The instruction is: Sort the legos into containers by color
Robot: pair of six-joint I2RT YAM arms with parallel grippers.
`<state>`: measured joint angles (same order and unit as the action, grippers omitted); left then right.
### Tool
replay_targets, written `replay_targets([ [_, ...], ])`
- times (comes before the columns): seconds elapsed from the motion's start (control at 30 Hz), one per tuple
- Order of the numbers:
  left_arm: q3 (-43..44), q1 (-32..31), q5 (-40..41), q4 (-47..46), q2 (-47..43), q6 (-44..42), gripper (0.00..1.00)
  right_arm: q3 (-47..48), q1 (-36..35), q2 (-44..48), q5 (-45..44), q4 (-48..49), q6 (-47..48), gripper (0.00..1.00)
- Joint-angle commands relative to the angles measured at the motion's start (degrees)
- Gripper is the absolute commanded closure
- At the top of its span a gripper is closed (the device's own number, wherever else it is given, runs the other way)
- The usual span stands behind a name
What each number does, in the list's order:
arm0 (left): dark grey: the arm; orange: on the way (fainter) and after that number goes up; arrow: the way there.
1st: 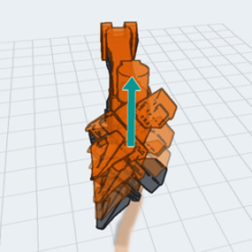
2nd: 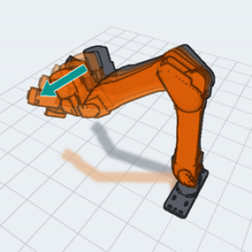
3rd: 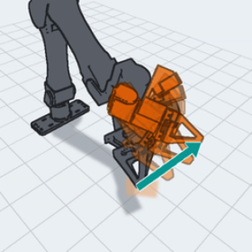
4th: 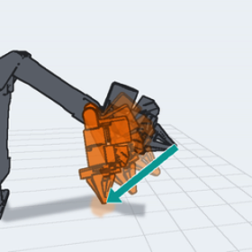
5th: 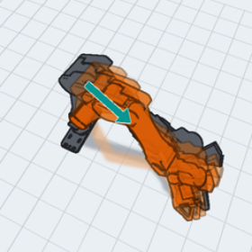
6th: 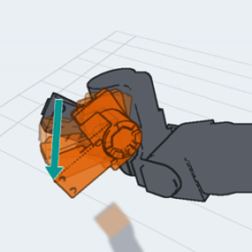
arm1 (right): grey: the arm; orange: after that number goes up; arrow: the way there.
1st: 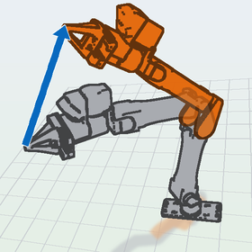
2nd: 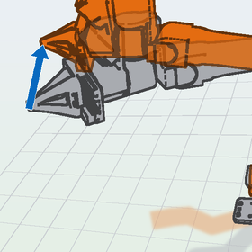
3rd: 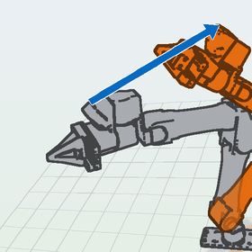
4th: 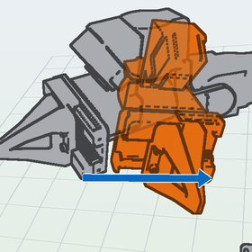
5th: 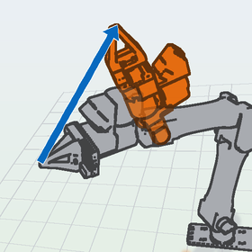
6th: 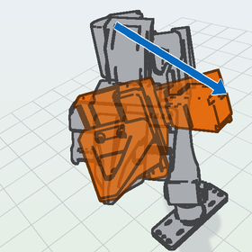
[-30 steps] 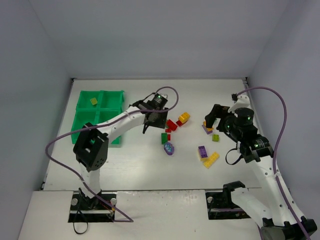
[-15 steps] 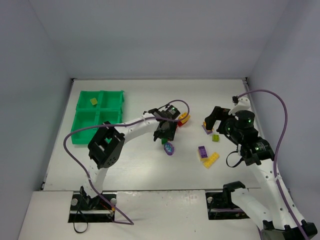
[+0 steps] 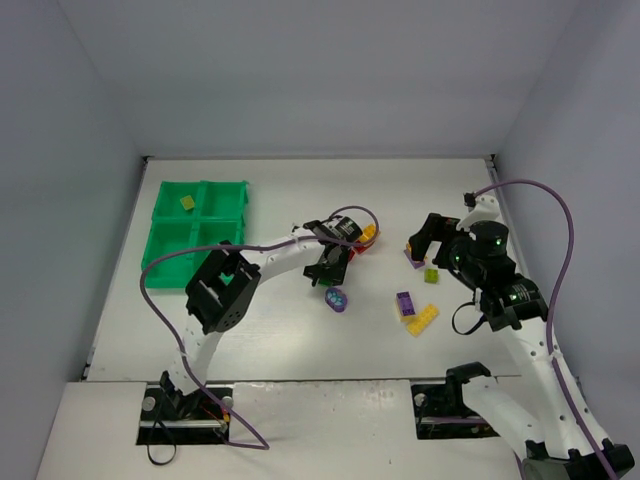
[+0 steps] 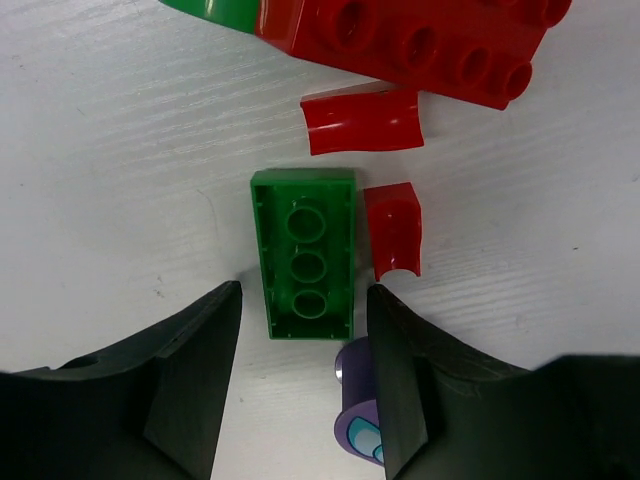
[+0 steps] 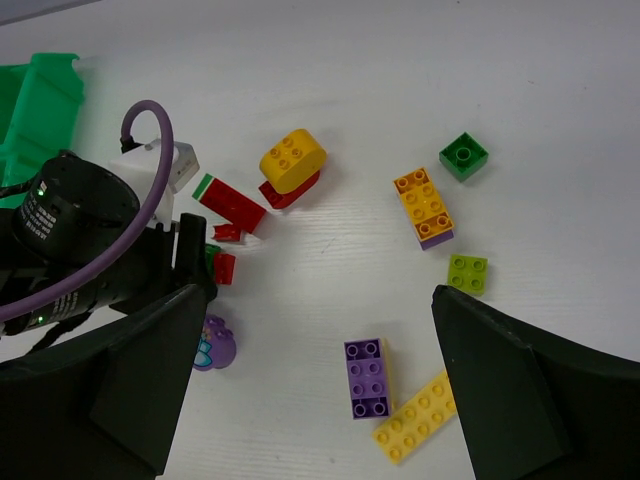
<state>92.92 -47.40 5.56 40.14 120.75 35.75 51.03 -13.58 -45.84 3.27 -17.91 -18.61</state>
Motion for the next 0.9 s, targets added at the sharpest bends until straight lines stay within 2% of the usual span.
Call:
replay_targets([
  [0.0,2.00,-0.15,1.73,1.43,-0.25,0.20,0.53,0.04,0.05,0.84,0.07,2.44,-0.20,0.07],
  [0.17,0.51,0.72,2.00,1.00,-1.30,-0.50,0.58,-0.22,0.05,1.28,-0.10,2.36,-0.20,0.07],
  [0.3,0.06,2.30,1.03,0.03,-2.01,-1.38,0.66,-0.40,0.05,0.76,0.07,2.36,-0.20,0.07],
  [0.4,0.50,2.83,-0.11,-0.33,-1.92,-1.82,0.77,-0.05,0.05,0.32,0.16,2.36,-0.11,0.07],
  [0.43,0.85,3.36,-0.03,0.11,-2.01,-2.26,0.84,0.04,0.05,0.14,0.16,2.44,-0.02,0.07],
  [0.47,1.12,3.80,0.15,0.72,-2.27,-2.43,0.96,0.21,0.05,0.23,0.16,2.44,0.07,0.07],
  [0.5,0.94,4.41,0.32,1.25,-3.58,-2.52,1.00,0.39,0.05,0.14,0.16,2.44,0.07,0.07],
  [0.7,-1.52,12.32,2.08,2.30,-15.86,-5.15,1.00,0.57,0.05,-0.03,0.77,2.44,0.07,0.07],
  [0.87,4.97,21.89,3.14,4.50,-20.99,-9.72,1.00,0.83,0.05,-1.00,0.86,2.53,-0.20,0.07],
])
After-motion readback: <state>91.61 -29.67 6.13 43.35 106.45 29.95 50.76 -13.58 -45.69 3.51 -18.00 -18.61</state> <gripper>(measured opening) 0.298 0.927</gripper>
